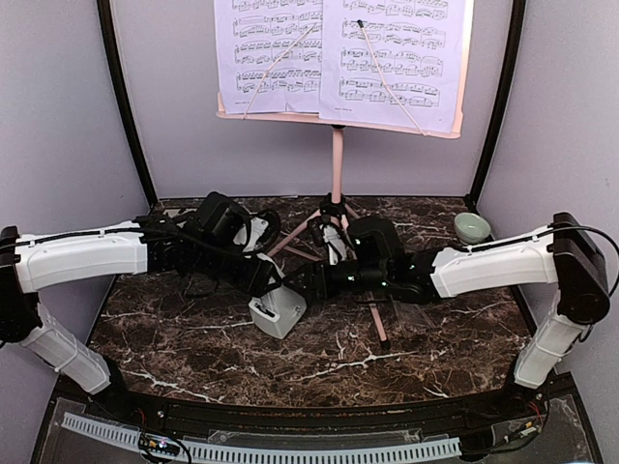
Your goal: Set up the instrument practice props
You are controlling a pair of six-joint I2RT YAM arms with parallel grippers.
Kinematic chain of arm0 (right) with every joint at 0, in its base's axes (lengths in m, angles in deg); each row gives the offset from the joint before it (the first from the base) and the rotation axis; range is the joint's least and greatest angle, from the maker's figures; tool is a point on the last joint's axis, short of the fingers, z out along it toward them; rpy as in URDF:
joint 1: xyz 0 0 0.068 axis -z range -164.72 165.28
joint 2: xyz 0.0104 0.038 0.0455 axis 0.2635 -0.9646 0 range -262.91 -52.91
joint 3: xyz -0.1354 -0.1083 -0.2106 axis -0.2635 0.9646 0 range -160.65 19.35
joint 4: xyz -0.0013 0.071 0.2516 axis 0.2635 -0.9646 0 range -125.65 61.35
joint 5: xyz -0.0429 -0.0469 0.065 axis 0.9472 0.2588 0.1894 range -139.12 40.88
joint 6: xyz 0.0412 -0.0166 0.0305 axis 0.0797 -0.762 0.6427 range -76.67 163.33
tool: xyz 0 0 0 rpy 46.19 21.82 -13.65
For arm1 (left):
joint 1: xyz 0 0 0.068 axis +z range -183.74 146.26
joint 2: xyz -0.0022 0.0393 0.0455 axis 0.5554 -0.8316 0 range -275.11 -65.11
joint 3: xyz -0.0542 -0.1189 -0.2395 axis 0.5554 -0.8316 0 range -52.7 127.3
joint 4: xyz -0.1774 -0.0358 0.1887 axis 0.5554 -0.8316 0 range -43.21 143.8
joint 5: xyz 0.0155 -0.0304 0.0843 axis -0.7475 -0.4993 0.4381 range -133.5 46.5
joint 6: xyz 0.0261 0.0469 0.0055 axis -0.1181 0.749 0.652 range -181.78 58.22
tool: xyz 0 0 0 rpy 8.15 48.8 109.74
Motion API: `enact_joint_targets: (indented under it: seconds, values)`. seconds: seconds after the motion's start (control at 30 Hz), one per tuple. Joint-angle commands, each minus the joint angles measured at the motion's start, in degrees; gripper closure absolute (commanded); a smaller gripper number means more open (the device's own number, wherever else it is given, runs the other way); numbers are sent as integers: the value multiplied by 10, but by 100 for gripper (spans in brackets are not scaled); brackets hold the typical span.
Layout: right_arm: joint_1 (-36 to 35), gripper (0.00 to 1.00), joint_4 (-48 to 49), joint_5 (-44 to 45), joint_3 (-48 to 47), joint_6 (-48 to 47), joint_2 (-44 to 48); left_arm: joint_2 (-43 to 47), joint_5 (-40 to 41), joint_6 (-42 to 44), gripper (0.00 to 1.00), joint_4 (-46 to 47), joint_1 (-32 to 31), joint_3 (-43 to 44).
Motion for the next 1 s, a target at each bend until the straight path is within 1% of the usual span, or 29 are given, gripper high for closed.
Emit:
enact_joint_targets:
  seconds: [0.0, 0.1, 0.13, 0.17, 0.3, 0.4, 0.43, 0.5, 0.6, 0.67, 0.77, 0.83, 0.97]
  values:
    - [-4, 30, -25, 37, 9, -28, 37, -17, -7, 17, 90, 10, -2, 54]
    - [-4, 28, -36, 44, 9, -36, 42, -42, -9, 15, 84, 1, -1, 69]
    - [-4, 28, -38, 46, 9, -39, 42, -49, -12, 13, 80, -1, -1, 72]
    - [-4, 28, -40, 46, 9, -41, 43, -54, -11, 10, 75, -5, -1, 75]
    - [-4, 28, -56, 52, 0, -52, 42, -52, -2, -5, 31, -11, -1, 80]
    - [-4, 28, -65, 56, -6, -57, 42, -29, -1, -8, 7, 1, -1, 75]
    - [-4, 28, -67, 56, -8, -58, 42, -18, 2, -9, 2, 5, -2, 72]
    - [-4, 28, -70, 57, -11, -60, 43, 10, 9, -9, 1, 14, 0, 59]
    - [-4, 29, -78, 58, -19, -61, 42, 68, 19, -18, 1, 35, 7, 9]
    - [-4, 30, -82, 59, -28, -62, 60, 109, 30, -32, 1, 52, 15, -38]
    - [-4, 31, -89, 64, -47, -62, 59, 155, 61, -46, 1, 62, 21, -101]
    - [-4, 32, -91, 64, -61, -61, 57, 174, 80, -50, 3, 72, 21, -137]
    - [-4, 34, -100, 65, -97, -53, 51, 186, 79, -47, 7, 118, 21, -181]
